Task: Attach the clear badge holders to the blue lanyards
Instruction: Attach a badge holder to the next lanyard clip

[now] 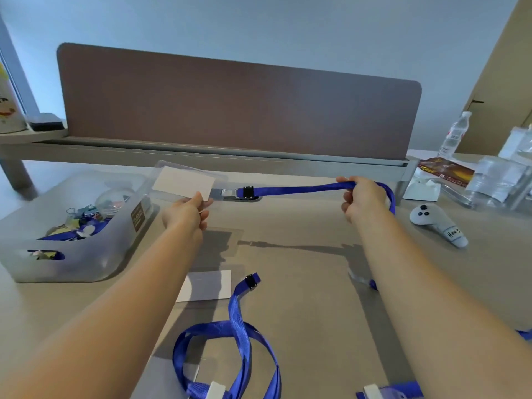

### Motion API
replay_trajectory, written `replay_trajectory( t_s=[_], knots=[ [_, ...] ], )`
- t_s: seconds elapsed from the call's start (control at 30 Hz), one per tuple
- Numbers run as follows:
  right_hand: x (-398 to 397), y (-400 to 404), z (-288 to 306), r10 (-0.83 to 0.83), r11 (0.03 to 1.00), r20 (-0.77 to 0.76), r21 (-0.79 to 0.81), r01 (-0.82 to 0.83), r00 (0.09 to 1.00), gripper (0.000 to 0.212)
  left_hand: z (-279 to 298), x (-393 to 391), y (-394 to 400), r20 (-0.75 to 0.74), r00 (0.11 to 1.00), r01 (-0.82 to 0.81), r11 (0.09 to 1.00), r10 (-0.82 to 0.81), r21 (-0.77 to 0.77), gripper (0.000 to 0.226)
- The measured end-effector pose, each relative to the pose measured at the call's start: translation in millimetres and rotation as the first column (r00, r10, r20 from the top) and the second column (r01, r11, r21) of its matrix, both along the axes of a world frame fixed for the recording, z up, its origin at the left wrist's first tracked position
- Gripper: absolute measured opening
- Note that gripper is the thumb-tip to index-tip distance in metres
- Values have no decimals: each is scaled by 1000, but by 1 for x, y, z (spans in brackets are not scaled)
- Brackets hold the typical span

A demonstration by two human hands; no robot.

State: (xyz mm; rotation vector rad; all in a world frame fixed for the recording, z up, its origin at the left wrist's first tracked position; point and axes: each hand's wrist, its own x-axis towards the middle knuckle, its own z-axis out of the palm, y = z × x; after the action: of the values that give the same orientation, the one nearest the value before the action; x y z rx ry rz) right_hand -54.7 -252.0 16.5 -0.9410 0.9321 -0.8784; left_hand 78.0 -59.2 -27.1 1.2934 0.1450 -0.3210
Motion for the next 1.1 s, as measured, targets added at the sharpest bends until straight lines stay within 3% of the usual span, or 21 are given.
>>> replay_trajectory(
  t_s=[0.13, 0.23, 0.3, 0.33, 0.37, 0.4, 0.43, 0.47, 0.5, 0.6, 0.7, 0.73, 0.8, 0.87, 0.93, 1.0, 1.1],
  knots=[
    [11, -32, -1, -105, 994, 146, 24, 103, 984, 23, -10, 29, -20, -132, 991, 17, 993, -33, -120, 27],
    [22, -47, -22, -167, 981, 250, 135, 136, 954, 27, -31, 45, -29, -208, 977, 15, 988, -47, -153, 26],
    [24, -58, -51, -73, 992, 217, 115, 49, 973, 29, -46, 51, -30, -249, 967, 1, 987, -42, -162, 26],
    [22, -62, -67, 28, 999, 50, -31, -26, 998, 30, -50, 52, -30, -262, 964, -3, 986, -42, -166, 23],
    [22, -66, -81, 109, 963, -241, -215, -162, 964, 29, -53, 53, -29, -273, 961, -4, 985, -43, -170, 17],
    [20, -66, -91, 115, 887, -545, -320, -332, 831, 30, -54, 53, -28, -280, 959, 0, 987, -46, -162, 13],
    [20, -65, -97, 18, 815, -743, -377, -440, 670, 32, -55, 53, -26, -289, 956, -1, 989, -43, -148, 19],
    [21, -62, -99, -60, 773, -833, -387, -502, 550, 36, -56, 54, -25, -296, 955, 3, 993, -38, -119, 25],
    [23, -57, -97, -95, 756, -858, -392, -525, 504, 41, -57, 54, -25, -302, 953, 8, 996, -36, -94, 27],
    [31, -54, -93, -93, 783, -855, -380, -493, 511, 42, -56, 53, -23, -311, 950, 10, 997, -33, -75, 17],
    [26, -55, -96, 10, 875, -787, -291, -386, 617, 44, -53, 49, -18, -313, 949, 6, 997, -30, -77, 12],
    [24, -55, -98, 103, 907, -693, -230, -354, 714, 46, -51, 47, -14, -312, 949, 18, 996, -44, -85, 20],
    [23, -50, -97, 251, 958, -346, -45, -283, 904, 49, -46, 42, -6, -311, 946, 68, 993, -96, -98, 35],
    [21, -42, -93, 208, 978, -192, 64, -200, 959, 44, -37, 34, 4, -286, 944, 158, 987, -163, -41, 42],
    [18, -21, -83, 228, 973, -260, 17, -232, 938, 21, -29, 24, 17, -202, 953, 258, 954, -226, 150, 44],
    [15, 3, -73, 290, 941, -331, -72, -331, 898, 23, -24, 11, 33, -39, 958, 275, 875, -284, 399, 36],
    [8, 40, -70, 385, 850, -421, -183, -493, 821, 26, -32, -11, 56, 229, 836, 186, 650, -498, 737, 37]
  ],
)
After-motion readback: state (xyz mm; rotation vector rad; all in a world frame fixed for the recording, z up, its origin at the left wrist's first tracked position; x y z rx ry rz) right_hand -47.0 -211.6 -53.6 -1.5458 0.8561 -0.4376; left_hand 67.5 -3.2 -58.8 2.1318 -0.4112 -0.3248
